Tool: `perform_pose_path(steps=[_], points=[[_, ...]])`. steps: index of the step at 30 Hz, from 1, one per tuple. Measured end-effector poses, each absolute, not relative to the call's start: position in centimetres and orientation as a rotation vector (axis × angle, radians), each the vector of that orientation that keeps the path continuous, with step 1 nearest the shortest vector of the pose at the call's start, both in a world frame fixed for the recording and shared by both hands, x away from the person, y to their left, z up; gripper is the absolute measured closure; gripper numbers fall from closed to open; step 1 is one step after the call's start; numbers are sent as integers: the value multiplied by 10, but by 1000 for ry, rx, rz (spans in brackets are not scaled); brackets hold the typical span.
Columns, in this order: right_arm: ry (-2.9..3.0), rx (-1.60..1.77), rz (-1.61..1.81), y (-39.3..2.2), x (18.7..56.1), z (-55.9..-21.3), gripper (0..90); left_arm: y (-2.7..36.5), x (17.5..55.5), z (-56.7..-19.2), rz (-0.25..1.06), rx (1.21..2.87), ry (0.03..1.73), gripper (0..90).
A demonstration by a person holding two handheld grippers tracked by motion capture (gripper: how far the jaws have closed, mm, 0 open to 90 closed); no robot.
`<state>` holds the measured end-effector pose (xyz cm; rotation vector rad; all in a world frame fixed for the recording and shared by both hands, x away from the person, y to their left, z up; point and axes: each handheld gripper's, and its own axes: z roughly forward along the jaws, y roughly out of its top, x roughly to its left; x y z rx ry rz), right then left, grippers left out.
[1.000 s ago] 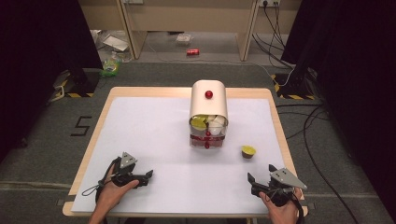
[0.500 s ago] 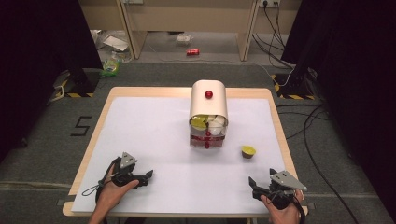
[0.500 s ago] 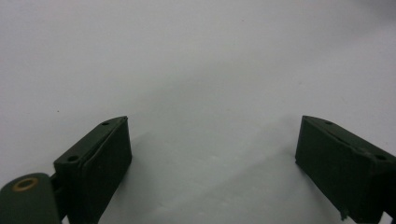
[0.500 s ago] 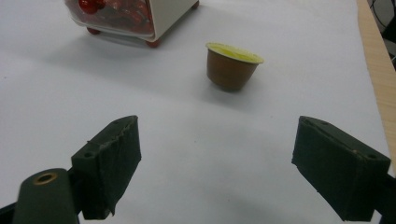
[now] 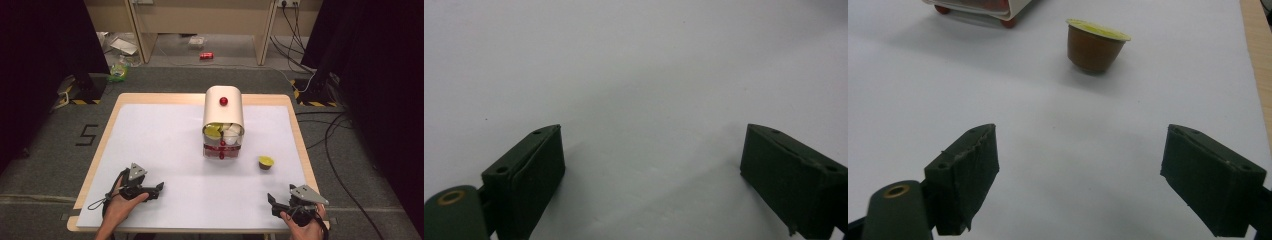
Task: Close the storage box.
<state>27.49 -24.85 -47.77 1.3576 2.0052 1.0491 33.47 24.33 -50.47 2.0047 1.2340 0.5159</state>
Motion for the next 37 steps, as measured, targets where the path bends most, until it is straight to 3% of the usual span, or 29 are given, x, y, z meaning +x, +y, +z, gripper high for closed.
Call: perform_pose_path(steps=[37], points=[[2063,1377,989,-252,269,-484,157,243,335,-505,516,2005,1233,97]])
